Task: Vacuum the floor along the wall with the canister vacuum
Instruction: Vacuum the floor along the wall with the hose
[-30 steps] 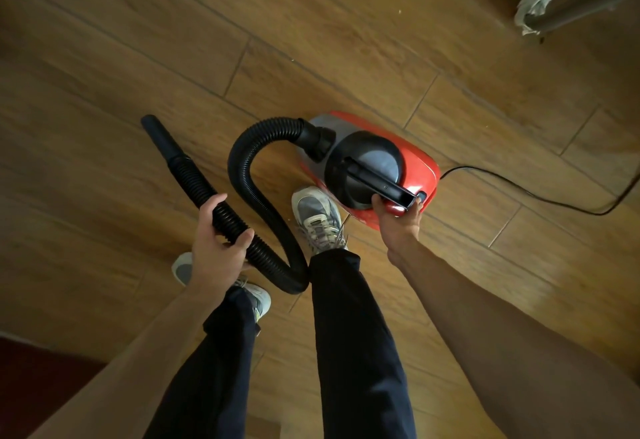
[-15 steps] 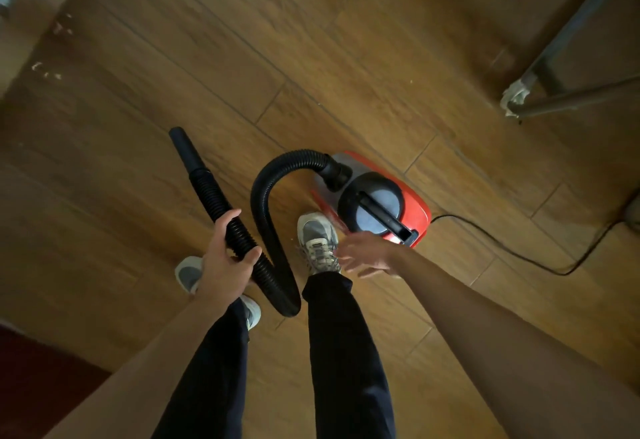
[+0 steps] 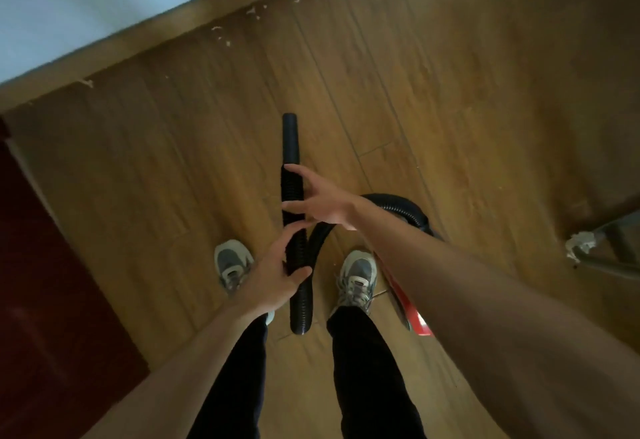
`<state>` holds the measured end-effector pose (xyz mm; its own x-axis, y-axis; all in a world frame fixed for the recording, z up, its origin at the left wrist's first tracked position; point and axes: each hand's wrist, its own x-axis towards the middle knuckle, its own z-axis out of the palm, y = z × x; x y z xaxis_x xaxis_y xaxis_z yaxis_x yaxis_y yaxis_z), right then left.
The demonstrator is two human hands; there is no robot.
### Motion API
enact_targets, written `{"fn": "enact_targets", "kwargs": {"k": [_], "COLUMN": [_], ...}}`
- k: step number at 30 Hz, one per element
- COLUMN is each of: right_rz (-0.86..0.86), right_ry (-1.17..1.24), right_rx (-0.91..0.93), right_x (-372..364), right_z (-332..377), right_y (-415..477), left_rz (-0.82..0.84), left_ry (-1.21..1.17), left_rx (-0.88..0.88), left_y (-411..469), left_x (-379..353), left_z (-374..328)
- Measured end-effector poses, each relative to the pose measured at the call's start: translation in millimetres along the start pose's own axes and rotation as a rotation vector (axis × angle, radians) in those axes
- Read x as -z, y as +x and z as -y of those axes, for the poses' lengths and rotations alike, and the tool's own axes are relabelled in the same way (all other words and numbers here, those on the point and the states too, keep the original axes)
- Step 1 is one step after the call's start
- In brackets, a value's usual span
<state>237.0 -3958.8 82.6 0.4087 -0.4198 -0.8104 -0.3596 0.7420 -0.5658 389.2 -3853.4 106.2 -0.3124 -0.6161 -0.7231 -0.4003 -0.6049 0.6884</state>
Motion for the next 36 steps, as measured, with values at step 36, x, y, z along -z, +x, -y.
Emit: {"fn": "enact_targets", "kwargs": {"k": [36], "right_rz": [0.164], "right_ry": [-0.355], "right_rx": [0.01], "right_x": [-278.1], "right_z": [235.3], "right_y": [198.1], "left_rz": [-0.52], "left_ry": [-0.593], "left_rx": [-0.065], "left_y": [-68.1], "left_x": [289.6], "left_z": [96.2]}}
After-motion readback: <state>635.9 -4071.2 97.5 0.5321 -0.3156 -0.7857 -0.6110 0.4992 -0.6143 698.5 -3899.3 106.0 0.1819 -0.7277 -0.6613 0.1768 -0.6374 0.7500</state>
